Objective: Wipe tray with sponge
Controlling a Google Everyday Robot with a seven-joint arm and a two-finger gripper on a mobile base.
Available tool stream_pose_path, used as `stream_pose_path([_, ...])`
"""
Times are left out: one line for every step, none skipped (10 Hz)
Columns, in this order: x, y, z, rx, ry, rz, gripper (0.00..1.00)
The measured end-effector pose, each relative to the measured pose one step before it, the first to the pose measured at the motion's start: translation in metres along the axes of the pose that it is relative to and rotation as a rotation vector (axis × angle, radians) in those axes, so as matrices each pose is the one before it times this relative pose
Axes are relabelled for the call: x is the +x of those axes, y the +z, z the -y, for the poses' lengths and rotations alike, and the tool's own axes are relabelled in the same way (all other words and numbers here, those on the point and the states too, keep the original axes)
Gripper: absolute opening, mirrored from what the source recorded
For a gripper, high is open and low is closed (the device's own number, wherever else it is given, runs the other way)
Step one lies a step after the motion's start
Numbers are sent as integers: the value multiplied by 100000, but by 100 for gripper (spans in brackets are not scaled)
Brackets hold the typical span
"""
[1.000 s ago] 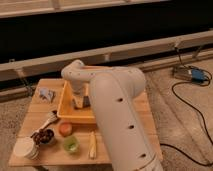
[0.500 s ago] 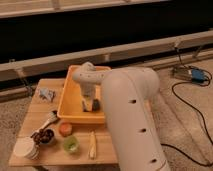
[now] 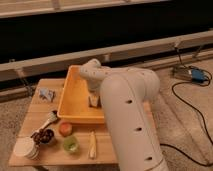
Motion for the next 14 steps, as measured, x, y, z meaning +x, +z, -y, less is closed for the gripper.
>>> stream_pose_path([-28,6,460,391,729,-173,0])
stream_pose_path([-272,-83,571,782,676,151,0])
stream_pose_path([-290,-185,368,655,352,434,0])
stream_pose_path([-288,-221,303,617,219,545,0])
stream_pose_path([-660,-405,356,972,-194,1159,0])
stream_pose_path([-711,-531,298,793,-336,1088,0])
stream_pose_path([-658,-334,110,471,-576,743,0])
stream_pose_path([-1236,-576,198,788,-1140,1290,0])
stream_pose_path([-922,-229,99,370,-987,797,0])
stream_pose_path([-866,-131,-4,190,-1134,642,0])
stream_pose_path([-1450,-71,-217,170,-2066,769,0])
stream_pose_path([-1296,28,-568,-206,-2169,457,0])
stream_pose_path([-800,231,-754,-560,-2198,366,0])
stream_pose_path([-416,113,-598,-273,-1685,78,0])
